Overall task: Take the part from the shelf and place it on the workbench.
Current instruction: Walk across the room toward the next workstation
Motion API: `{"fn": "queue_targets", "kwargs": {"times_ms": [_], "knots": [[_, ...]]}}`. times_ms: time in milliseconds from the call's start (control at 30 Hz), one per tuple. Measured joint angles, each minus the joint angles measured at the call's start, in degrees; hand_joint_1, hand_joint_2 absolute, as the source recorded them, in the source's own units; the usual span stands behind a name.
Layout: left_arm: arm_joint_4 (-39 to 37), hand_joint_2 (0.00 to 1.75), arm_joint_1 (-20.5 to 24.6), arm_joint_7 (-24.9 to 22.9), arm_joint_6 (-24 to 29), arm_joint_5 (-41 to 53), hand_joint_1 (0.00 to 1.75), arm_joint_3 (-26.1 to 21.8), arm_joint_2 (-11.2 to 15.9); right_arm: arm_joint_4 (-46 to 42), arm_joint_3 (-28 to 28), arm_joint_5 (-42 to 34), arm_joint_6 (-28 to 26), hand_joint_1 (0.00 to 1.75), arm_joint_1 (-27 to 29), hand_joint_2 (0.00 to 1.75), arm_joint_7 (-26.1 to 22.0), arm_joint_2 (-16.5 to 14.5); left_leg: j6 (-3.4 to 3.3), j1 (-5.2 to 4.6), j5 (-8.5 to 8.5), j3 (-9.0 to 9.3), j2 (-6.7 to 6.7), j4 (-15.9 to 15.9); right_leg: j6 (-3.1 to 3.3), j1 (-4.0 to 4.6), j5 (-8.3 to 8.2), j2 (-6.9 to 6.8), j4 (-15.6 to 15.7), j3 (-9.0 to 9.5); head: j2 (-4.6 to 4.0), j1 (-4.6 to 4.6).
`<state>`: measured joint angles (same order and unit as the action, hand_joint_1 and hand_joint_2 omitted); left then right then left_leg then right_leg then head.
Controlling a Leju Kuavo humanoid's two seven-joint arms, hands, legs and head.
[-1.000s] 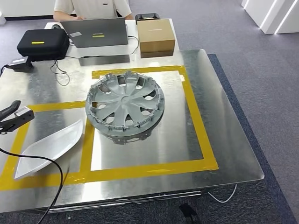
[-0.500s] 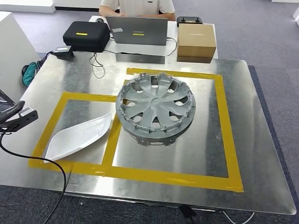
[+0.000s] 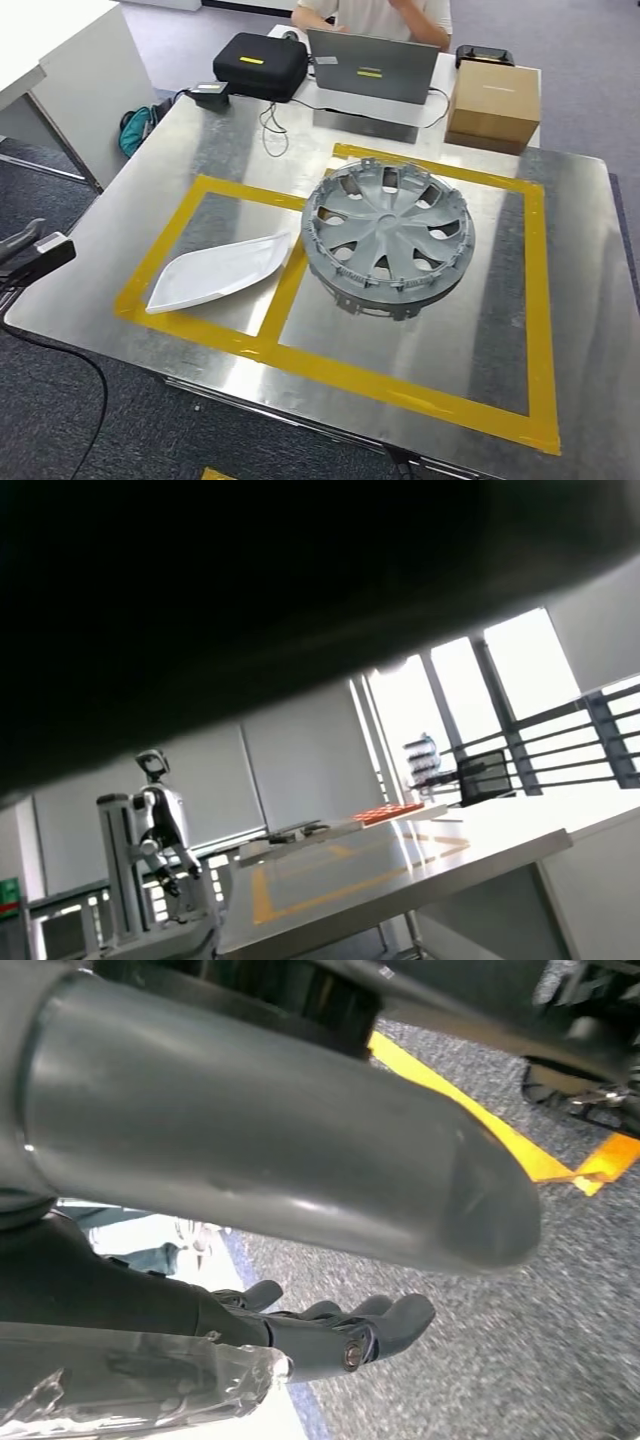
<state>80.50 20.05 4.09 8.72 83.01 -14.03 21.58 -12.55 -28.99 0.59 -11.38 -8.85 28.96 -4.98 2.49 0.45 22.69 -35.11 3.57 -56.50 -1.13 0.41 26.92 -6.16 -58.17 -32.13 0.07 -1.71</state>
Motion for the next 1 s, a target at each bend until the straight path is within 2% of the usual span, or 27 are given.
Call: {"fn": "queue_targets", "kwargs": {"times_ms": [33, 67, 100, 133, 167, 200, 233, 267, 300, 333, 367, 433, 467, 500, 567, 600, 633, 700, 733, 767, 800, 833, 867, 933, 967, 1000], "knots": [[0.0, 0.00, -0.1, 0.0, 0.0, 0.0, 0.00, 0.0, 0.0, 0.0, 0.0, 0.0, 0.0, 0.00, 0.0, 0.00, 0.0, 0.0, -0.50, 0.07, -0.03, -0.09, -0.87, 0.0, -0.22, 0.01, 0.15, -0.66, 0.1, 0.26, 0.00, 0.13], [0.0, 0.00, -0.2, 0.0, 0.0, 0.0, 0.00, 0.0, 0.0, 0.0, 0.0, 0.0, 0.0, 0.00, -0.1, 0.00, 0.0, 0.0, -0.85, 0.14, -0.04, -0.11, -1.57, 0.0, -0.54, -0.09, 0.43, -0.59, 0.1, 0.38, 0.00, 0.15], [0.0, 0.00, -0.2, 0.0, 0.0, 0.0, 0.00, 0.0, 0.1, 0.0, 0.0, 0.0, 0.0, 0.00, -0.1, 0.00, 0.0, 0.0, -1.22, 0.24, -0.08, -0.12, -2.27, 0.0, -0.86, -0.25, 1.09, 0.43, -0.6, 0.21, 0.00, 0.21], [0.0, 0.00, -0.1, 0.0, 0.0, 0.0, 0.00, 0.0, 0.1, 0.0, 0.0, 0.0, 0.0, 0.00, -0.1, 0.00, 0.0, 0.0, -1.57, 0.36, -0.16, -0.11, -2.93, 0.1, -1.14, -0.39, 2.30, 2.00, -2.4, -0.55, 0.00, 0.31], [0.0, 0.00, -0.1, 0.0, 0.0, 0.0, 0.00, 0.0, 0.1, 0.0, 0.0, 0.0, 0.0, 0.00, -0.1, 0.00, 0.0, 0.0, -1.84, 0.44, -0.21, -0.12, -3.52, 0.1, -1.32, -0.50, 3.99, 3.92, -5.5, -1.98, 0.00, 0.43], [0.0, 0.00, -0.1, 0.0, 0.0, 0.0, 0.00, 0.0, 0.0, 0.0, 0.0, 0.0, 0.0, 0.00, 0.0, 0.00, 0.0, 0.0, -2.03, 0.42, -0.21, -0.16, -4.17, 0.1, -1.35, -0.52, 5.90, 5.29, -9.6, -3.91, 0.00, 0.52], [0.0, 0.00, -0.1, 0.0, 0.0, 0.0, 0.00, 0.0, -0.1, 0.0, 0.0, 0.0, 0.0, 0.00, 0.1, 0.00, 0.0, 0.0, -2.13, 0.36, -0.21, -0.18, -4.89, 0.1, -1.30, -0.49, 7.45, 5.87, -13.7, -5.97, 0.00, 0.57], [0.0, 0.00, -0.2, 0.0, 0.0, 0.0, 0.00, 0.1, -0.2, 0.0, 0.0, 0.0, 0.0, 0.00, 0.2, 0.00, 0.0, 0.0, -2.17, 0.29, -0.20, -0.19, -5.69, 0.1, -1.21, -0.47, 8.06, 6.06, -16.4, -7.51, 0.00, 0.57], [0.0, 0.00, -0.2, 0.0, 0.0, 0.0, 0.00, 0.1, -0.2, 0.0, 0.0, 0.0, 0.0, 0.00, 0.2, 0.00, 0.0, 0.0, -2.17, 0.24, -0.19, -0.18, -6.51, 0.0, -1.08, -0.46, 7.51, 6.14, -17.0, -8.14, 0.00, 0.56], [0.0, 0.00, -0.2, 0.0, 0.0, 0.0, 0.00, 0.1, -0.2, 0.0, 0.0, 0.0, 0.0, 0.00, 0.3, 0.00, 0.0, 0.0, -2.17, 0.22, -0.20, -0.14, -7.33, 0.0, -0.89, -0.46, 5.84, 6.31, -15.2, -7.64, 0.00, 0.56], [0.0, 0.00, -0.2, 0.0, 0.0, 0.0, 0.00, 0.1, -0.2, 0.0, 0.0, 0.0, 0.0, 0.00, 0.4, 0.00, 0.0, 0.0, -2.14, 0.24, -0.20, -0.10, -8.13, 0.0, -0.70, -0.50, 3.42, 6.96, -11.4, -6.13, 0.00, 0.57], [0.0, 0.00, -0.1, 0.0, 0.0, 0.0, 0.00, 0.1, -0.2, 0.0, 0.0, 0.0, 0.0, 0.00, 0.7, 0.00, 0.0, 0.0, -1.84, 0.24, -0.28, -0.24, -9.57, -0.1, -0.38, -0.75, 0.16, 9.25, -3.8, -2.75, 0.00, 0.54], [0.0, 0.00, -0.1, 0.0, 0.0, 0.0, 0.00, 0.1, -0.2, 0.0, 0.0, 0.0, 0.0, 0.00, 0.9, 0.00, 0.0, 0.0, -1.55, 0.26, -0.39, -0.42, -10.17, -0.1, -0.27, -0.83, -0.47, 10.08, -1.6, -1.71, 0.00, 0.53], [0.0, 0.00, -0.1, 0.0, 0.0, 0.0, 0.00, 0.1, -0.2, 0.0, 0.0, 0.0, 0.0, 0.00, 1.0, 0.00, 0.0, 0.0, -1.18, 0.32, -0.57, -0.63, -10.75, 0.0, -0.11, -0.81, -0.39, 10.29, -1.0, -1.32, 0.00, 0.51], [0.1, 0.00, -0.2, 0.0, 0.0, 0.0, 0.00, 0.1, 0.0, 0.0, -0.1, 0.0, 0.0, 0.00, 1.1, 0.00, 0.0, -0.2, -0.39, 0.54, -0.92, -0.93, -11.75, 0.3, 0.51, -0.79, -0.65, 9.13, -0.7, -1.19, 0.00, 0.51], [0.1, 0.00, -0.2, 0.0, 0.0, 0.0, 0.00, 0.1, 0.1, 0.0, -0.1, 0.0, 0.0, 0.00, 1.2, 0.00, 0.0, -0.3, -0.09, 0.47, -0.68, -1.19, -11.25, 0.0, 0.95, -0.87, -0.82, 8.48, -0.5, -1.14, 0.00, 0.42], [0.1, 0.00, -0.1, 0.0, 0.0, 0.0, 0.00, 0.0, 0.3, 0.0, -0.1, 0.0, 0.0, 0.00, 1.3, 0.00, 0.0, -0.4, 0.16, 0.33, 0.21, -1.90, -9.96, -1.2, 1.37, -0.99, -1.00, 7.79, -0.3, -1.09, 0.00, 0.20], [0.1, 0.00, 0.2, 0.0, 0.0, 0.0, 0.00, 0.0, 0.3, 0.0, -0.1, 0.0, 0.0, 0.00, 1.6, 0.00, 0.0, -0.5, 0.53, 0.12, 3.68, -4.86, -6.32, -7.5, 1.83, -1.01, -1.15, 6.38, 0.0, -1.08, 0.00, -0.20], [0.1, 0.00, 0.2, 0.0, 0.0, 0.0, 0.00, 0.1, 0.2, 0.0, -0.1, 0.0, 0.0, 0.00, 1.7, 0.00, 0.0, -0.5, 0.73, 0.20, 5.52, -6.77, -5.18, -11.6, 1.90, -0.96, -1.15, 5.66, 0.0, -1.13, 0.00, -0.31], [0.1, 0.00, 0.0, 0.0, 0.0, 0.0, 0.00, 0.1, 0.1, 0.0, -0.1, 0.0, 0.0, 0.00, 1.8, 0.00, 0.0, -0.5, 0.89, 0.34, 6.64, -8.17, -4.64, -14.8, 1.91, -0.93, -1.14, 4.88, 0.0, -1.16, 0.00, -0.30], [0.1, 0.00, -0.2, -0.4, -0.3, 0.1, 0.00, 0.2, 0.0, 0.0, -0.1, 0.0, 0.0, 0.00, 1.8, 0.00, 0.0, -0.5, 1.02, 0.47, 6.75, -8.68, -4.39, -16.2, 1.91, -0.92, -1.13, 4.11, 0.0, -1.18, 0.00, -0.31], [0.2, 0.00, -0.7, -1.5, -0.8, 0.1, 0.00, 0.0, 0.0, 0.0, -0.1, -0.1, 0.0, 0.00, 1.8, 0.00, 0.0, -0.5, 1.13, 0.58, 5.85, -7.97, -4.13, -15.3, 1.86, -0.94, -1.10, 3.35, 0.0, -1.17, 0.00, -0.29], [0.6, 0.00, -1.7, -2.9, -1.2, 0.0, 0.00, -0.6, 0.0, 0.0, 0.0, -0.3, -0.1, 0.00, 1.8, 0.00, 0.0, -0.5, 1.22, 0.64, 4.23, -6.00, -3.51, -12.1, 1.75, -0.98, -1.04, 2.70, 0.0, -1.09, 0.00, -0.29], [1.7, 0.00, -5.2, -4.9, -1.2, -1.0, 0.00, -3.2, -0.1, 0.0, 0.2, -0.6, -0.3, 0.00, 1.9, 0.00, 0.0, -0.5, 1.18, 0.53, 1.50, -1.01, -0.13, -4.0, 1.20, -0.82, -0.69, 1.94, -0.2, -0.84, 0.00, -0.47], [2.4, 0.00, -7.4, -4.9, -0.6, -1.6, 0.00, -4.9, -0.2, 0.1, 0.3, -0.7, -0.4, 0.00, 2.1, 0.00, 0.0, -0.4, 0.92, 0.41, 0.91, 0.57, 1.03, -1.3, 0.84, -0.63, -0.47, 1.57, -0.3, -0.68, 0.00, -0.48], [2.8, 0.00, -9.2, -4.4, 0.0, -1.9, 0.00, -6.5, -0.4, 0.1, 0.5, -0.8, -0.5, 0.00, 2.2, 0.00, 0.1, -0.4, 0.57, 0.28, 0.84, 1.20, 1.62, 0.0, 0.50, -0.41, -0.28, 1.04, -0.3, -0.50, 0.00, -0.50]]}}
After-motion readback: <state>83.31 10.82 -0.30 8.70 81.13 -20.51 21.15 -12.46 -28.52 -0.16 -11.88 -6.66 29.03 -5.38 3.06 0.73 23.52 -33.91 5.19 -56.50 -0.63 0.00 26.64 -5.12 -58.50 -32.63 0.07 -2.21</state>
